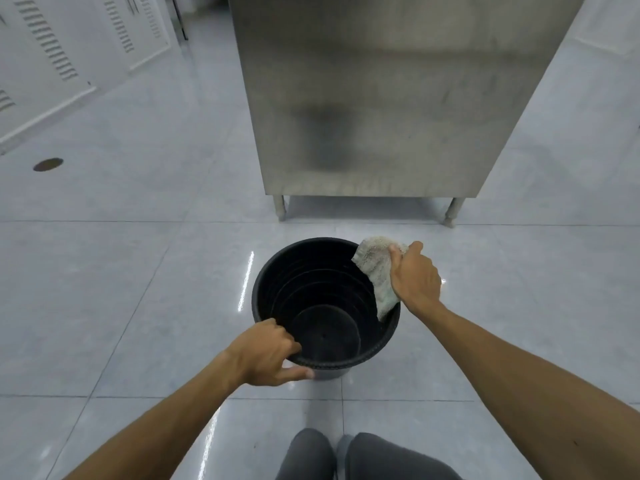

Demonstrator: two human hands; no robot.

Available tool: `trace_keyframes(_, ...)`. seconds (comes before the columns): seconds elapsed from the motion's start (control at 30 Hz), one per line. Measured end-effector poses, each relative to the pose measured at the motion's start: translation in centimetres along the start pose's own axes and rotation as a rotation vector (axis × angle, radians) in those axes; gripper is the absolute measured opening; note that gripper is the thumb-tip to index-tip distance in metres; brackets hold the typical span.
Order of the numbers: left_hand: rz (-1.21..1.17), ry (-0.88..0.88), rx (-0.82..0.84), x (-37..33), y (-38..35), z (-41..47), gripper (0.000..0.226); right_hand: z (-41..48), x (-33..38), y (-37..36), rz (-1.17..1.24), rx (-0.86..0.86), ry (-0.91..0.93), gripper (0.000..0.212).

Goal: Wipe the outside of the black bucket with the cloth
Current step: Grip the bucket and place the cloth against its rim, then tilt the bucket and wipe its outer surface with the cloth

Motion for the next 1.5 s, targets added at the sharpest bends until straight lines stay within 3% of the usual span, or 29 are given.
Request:
trace_keyframes(0.1, -0.044, -0.016, -0.008, -1.5, 0.5, -0.4, 0.076, -0.9, 0.2, 1.4, 0.049, -0.023, 0.028, 0.047)
trace_keyframes(0.37, -0.209, 0.160, -0.295, -3.2, 5.0, -1.0, 0.079, -3.1, 1.2, 6.6, 0.143, -0.077, 0.085, 0.043)
trace_keyframes(0.53, -0.281, 0.247, -0.438, -4.1, 7.5, -1.9, 0.060, -4.7, 1.8, 7.3, 0.124, -0.053, 0.149, 0.038)
trace_keyframes(0.77, -0.821, 0.526, -0.604, -1.0, 6.8, -2.8, 0.065, -6.1, 0.8, 5.7, -0.012, 0.024, 0.195, 0.036)
trace_keyframes(0.9, -1.044, 0.648, -0.631, 0.1, 3.7, -3.1, 0.063, -5.9, -1.0, 5.2, -0.049, 0.025, 0.180, 0.039)
trace_keyframes(1.03, -1.130, 0.661, -0.654, -0.3, 2.7, -3.1, 0.062, -6.6, -1.8, 3.8, -0.108, 0.072, 0.198, 0.041)
trace_keyframes(1.33, -1.279, 0.669, -0.635, -1.1, 1.1, -2.6, 0.065, -12.1, 2.0, -5.1, -0.189, 0.192, 0.407, 0.039)
trace_keyframes(1.5, -1.335, 0.647, -0.628, -1.6, 1.1, -2.7, 0.061, -14.9, 4.2, -8.0, -0.200, 0.322, 0.531, 0.051)
Point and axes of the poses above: each hand's wrist, its own z-axis towards the middle knuckle, its own y-axis out of the back of the hand, x = y × z, the point moved 7 cm from there along z, towards the middle knuckle, and after that the axes turned 14 degrees about x, right-handed, at the moved point
